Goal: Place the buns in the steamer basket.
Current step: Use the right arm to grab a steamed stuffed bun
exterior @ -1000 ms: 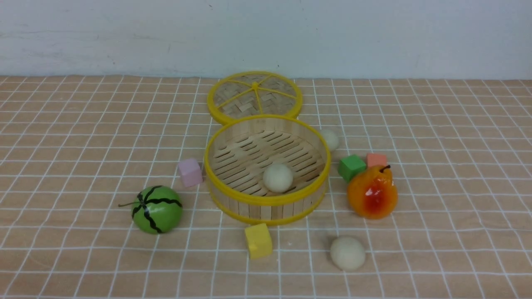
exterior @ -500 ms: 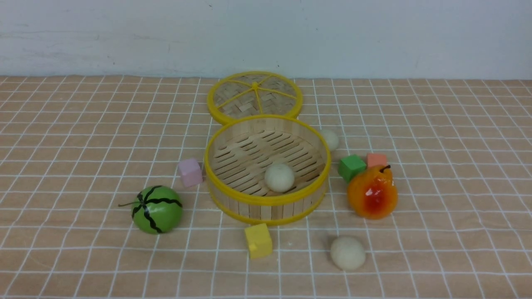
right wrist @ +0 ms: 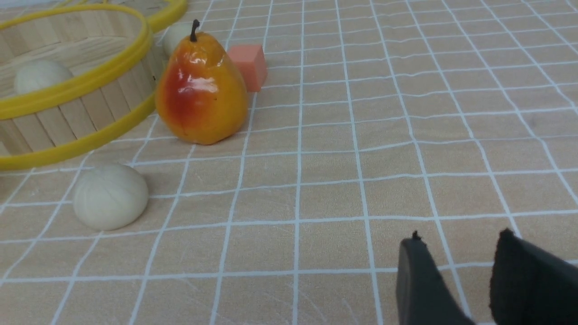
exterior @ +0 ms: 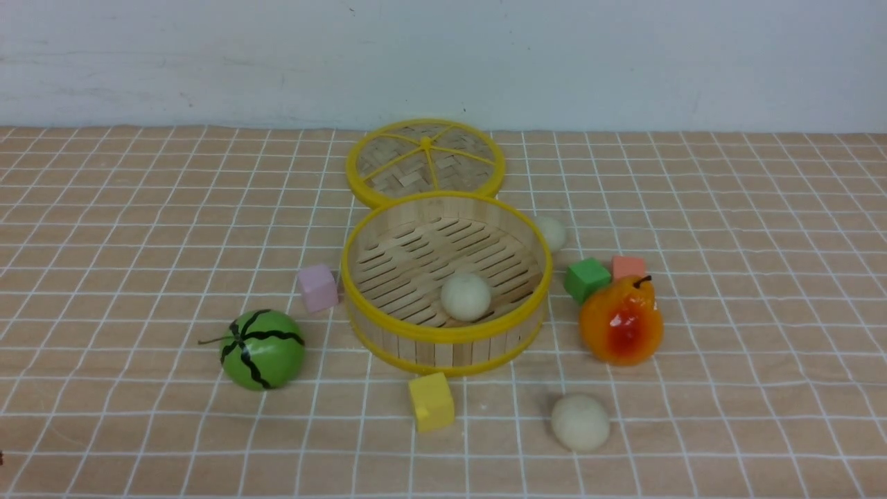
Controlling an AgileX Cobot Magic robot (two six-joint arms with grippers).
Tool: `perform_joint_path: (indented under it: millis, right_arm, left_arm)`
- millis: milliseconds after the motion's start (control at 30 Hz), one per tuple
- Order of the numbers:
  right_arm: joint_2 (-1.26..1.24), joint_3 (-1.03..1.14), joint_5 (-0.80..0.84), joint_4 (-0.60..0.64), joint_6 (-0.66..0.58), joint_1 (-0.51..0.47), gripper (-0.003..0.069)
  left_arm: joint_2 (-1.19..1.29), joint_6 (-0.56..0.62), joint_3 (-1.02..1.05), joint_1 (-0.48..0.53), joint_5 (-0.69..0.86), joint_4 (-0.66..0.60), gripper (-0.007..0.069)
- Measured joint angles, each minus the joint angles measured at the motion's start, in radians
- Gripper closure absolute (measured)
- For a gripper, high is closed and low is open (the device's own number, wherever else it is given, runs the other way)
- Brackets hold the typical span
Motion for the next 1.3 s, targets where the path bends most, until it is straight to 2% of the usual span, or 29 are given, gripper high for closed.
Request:
perform_joint_path:
  millis: [33,167,333,567,1000,1133,1167,1300]
  right_arm:
    - [0.0,0.0,0.0,0.0,0.0,0.0,0.0419]
    - [0.0,0.0,0.0,0.0,0.0,0.0,0.0419]
    - [0.0,0.0,0.0,0.0,0.0,0.0,0.0419]
    - [0.0,0.0,0.0,0.0,0.0,0.0,0.0419]
    - [0.0,0.001,-0.012,-0.015,0.0,0.0,0.0419]
    - [0.0,0.005,-0.173,0.012,0.051,0.0,0.0419]
    - [0.0,0.005,-0.279,0.047,0.103,0.0,0.0419]
    - [0.0,0.005,-0.467,0.087,0.169,0.0,0.0419]
  left_arm:
    - [-0.001,0.014,0.051,0.061,-0.065,-0.018,0.0638]
    - [-0.044,0.025,0.159,0.198,-0.135,-0.029,0.0638]
    - [-0.08,0.029,0.261,0.272,-0.134,-0.032,0.0638]
    - [-0.08,0.032,0.277,0.288,0.037,-0.033,0.0638]
    - [-0.08,0.034,0.277,0.288,0.056,-0.033,0.0637]
    - [-0.08,0.034,0.277,0.288,0.057,-0.033,0.0634]
    - [-0.08,0.034,0.277,0.288,0.058,-0.033,0.0633]
    - [-0.08,0.034,0.277,0.288,0.059,-0.033,0.0629]
